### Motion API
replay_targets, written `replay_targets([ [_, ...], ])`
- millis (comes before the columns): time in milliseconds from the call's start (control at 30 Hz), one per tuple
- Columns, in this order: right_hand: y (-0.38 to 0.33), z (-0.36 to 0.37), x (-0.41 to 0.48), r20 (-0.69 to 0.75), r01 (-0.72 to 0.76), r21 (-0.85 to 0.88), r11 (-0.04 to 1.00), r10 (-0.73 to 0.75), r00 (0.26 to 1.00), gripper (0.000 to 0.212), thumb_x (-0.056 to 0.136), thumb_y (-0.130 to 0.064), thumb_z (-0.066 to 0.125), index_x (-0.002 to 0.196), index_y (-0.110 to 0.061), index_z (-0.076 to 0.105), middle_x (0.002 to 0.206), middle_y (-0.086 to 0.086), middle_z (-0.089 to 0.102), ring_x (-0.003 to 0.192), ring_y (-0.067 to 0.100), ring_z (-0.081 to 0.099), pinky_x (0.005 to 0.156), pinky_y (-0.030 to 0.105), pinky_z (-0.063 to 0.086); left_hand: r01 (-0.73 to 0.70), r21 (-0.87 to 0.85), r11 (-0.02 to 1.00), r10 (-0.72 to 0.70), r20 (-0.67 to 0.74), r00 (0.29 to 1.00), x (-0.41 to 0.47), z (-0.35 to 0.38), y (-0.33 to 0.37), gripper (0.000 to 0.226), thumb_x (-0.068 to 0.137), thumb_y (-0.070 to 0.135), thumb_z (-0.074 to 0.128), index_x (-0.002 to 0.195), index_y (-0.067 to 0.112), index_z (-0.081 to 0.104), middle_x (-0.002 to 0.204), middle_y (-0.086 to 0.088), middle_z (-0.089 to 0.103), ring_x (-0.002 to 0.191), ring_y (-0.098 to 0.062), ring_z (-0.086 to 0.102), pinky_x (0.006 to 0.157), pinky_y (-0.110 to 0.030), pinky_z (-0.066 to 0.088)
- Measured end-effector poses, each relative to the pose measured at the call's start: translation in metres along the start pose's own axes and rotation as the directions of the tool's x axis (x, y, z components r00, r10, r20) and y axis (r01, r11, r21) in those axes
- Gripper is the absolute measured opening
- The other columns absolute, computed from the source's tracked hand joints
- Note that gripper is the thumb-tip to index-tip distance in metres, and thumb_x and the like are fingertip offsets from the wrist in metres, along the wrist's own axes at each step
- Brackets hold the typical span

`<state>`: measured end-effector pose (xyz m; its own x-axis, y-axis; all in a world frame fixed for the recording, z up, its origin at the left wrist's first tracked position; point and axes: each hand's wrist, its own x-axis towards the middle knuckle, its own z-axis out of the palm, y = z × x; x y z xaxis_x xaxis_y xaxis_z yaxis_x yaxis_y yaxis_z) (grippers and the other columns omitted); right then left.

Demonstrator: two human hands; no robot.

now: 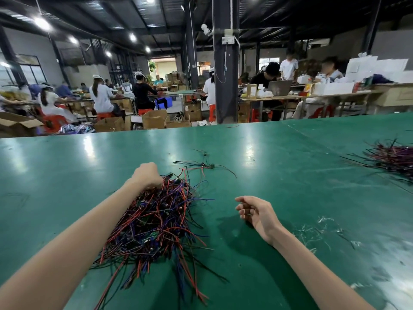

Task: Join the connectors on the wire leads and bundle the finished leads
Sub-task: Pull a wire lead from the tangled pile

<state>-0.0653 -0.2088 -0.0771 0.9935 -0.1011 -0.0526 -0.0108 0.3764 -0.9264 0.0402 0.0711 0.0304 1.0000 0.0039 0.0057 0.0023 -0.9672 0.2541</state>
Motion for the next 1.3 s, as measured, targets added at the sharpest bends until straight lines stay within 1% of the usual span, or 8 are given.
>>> replay_targets([
  [233,0.002,-0.001,0.003,0.005,-0.001,0.000,1.000,0.001,1.000,0.020,0.093,-0.008,0.050,0.095,0.005,0.064,0.070,0.011,0.062,0.061,0.016,0.054,0.057,0.024,0.046,-0.122,-0.499,0.858,-0.016,-0.264,0.964,-0.011,-0.056,0.018,0.020,0.077,-0.014,0.053,0.080,0.000,0.067,0.079,-0.019,0.066,0.077,-0.033,0.066,0.076,-0.042,0.059],
  [367,0.003,0.000,0.004,0.003,0.003,0.011,1.000,-0.003,1.000,0.019,0.092,-0.008,0.050,0.090,0.003,0.065,0.068,0.011,0.061,0.057,0.015,0.052,0.055,0.023,0.044,-0.177,-0.886,0.428,-0.011,-0.201,0.980,-0.044,-0.078,0.053,0.009,0.093,-0.010,0.047,0.096,-0.003,0.053,0.083,-0.019,0.059,0.063,-0.023,0.062,0.050,-0.023,0.056],
  [567,0.002,0.003,0.001,0.089,0.039,-0.059,0.997,-0.033,0.995,0.015,0.088,-0.002,0.057,0.090,-0.003,0.071,0.072,0.013,0.065,0.055,0.015,0.053,0.054,0.021,0.043,0.083,-0.994,0.076,0.230,0.098,0.968,-0.083,-0.034,0.096,0.017,0.096,-0.008,0.039,0.109,-0.004,0.050,0.087,-0.019,0.063,0.059,-0.017,0.067,0.055,-0.022,0.057],
  [800,-0.004,0.004,-0.003,0.175,0.004,-0.001,1.000,-0.003,0.985,0.042,0.068,-0.031,0.075,0.108,-0.018,0.072,0.084,0.004,0.070,0.063,0.011,0.058,0.060,0.022,0.045,0.222,-0.975,0.025,0.318,0.219,0.923,-0.091,0.046,0.108,0.011,0.096,-0.006,0.043,0.099,-0.002,0.052,0.094,-0.019,0.064,0.054,-0.010,0.063,0.053,-0.017,0.053],
  [1067,-0.006,-0.002,0.001,0.158,-0.018,0.097,0.995,0.002,0.987,0.031,0.076,-0.029,0.070,0.104,-0.015,0.073,0.082,0.003,0.069,0.061,0.011,0.057,0.057,0.022,0.048,0.182,-0.918,0.352,0.244,0.277,0.929,-0.064,0.057,0.105,0.016,0.093,0.007,0.057,0.109,0.005,0.058,0.088,-0.006,0.070,0.060,-0.006,0.053,0.049,-0.015,0.042],
  [1200,-0.008,-0.004,0.002,0.075,-0.039,0.142,0.989,0.029,0.997,0.036,0.074,-0.022,0.069,0.106,-0.005,0.068,0.075,0.007,0.066,0.060,0.013,0.054,0.058,0.024,0.047,0.101,-0.974,0.203,0.005,0.104,0.995,-0.022,0.037,0.125,0.032,0.092,-0.009,0.051,0.123,-0.010,0.048,0.080,-0.011,0.055,0.061,-0.013,0.046,0.059,-0.017,0.042],
  [1267,-0.009,-0.007,0.002,0.043,-0.039,0.160,0.986,0.032,0.999,0.036,0.072,-0.020,0.069,0.105,-0.004,0.067,0.074,0.008,0.066,0.061,0.014,0.053,0.059,0.023,0.047,0.125,-0.990,0.072,-0.052,0.122,0.991,0.000,0.029,0.126,0.033,0.094,-0.011,0.045,0.127,-0.007,0.043,0.107,-0.021,0.056,0.080,-0.019,0.057,0.075,-0.019,0.050],
  [1300,-0.010,-0.009,0.002,0.038,-0.040,0.164,0.986,0.034,0.999,0.035,0.072,-0.018,0.069,0.105,-0.004,0.067,0.073,0.008,0.066,0.061,0.014,0.054,0.059,0.023,0.048,0.143,-0.985,0.097,-0.065,0.137,0.988,0.008,0.026,0.123,0.040,0.095,-0.009,0.046,0.134,-0.007,0.039,0.125,-0.023,0.051,0.097,-0.020,0.057,0.086,-0.017,0.048],
])
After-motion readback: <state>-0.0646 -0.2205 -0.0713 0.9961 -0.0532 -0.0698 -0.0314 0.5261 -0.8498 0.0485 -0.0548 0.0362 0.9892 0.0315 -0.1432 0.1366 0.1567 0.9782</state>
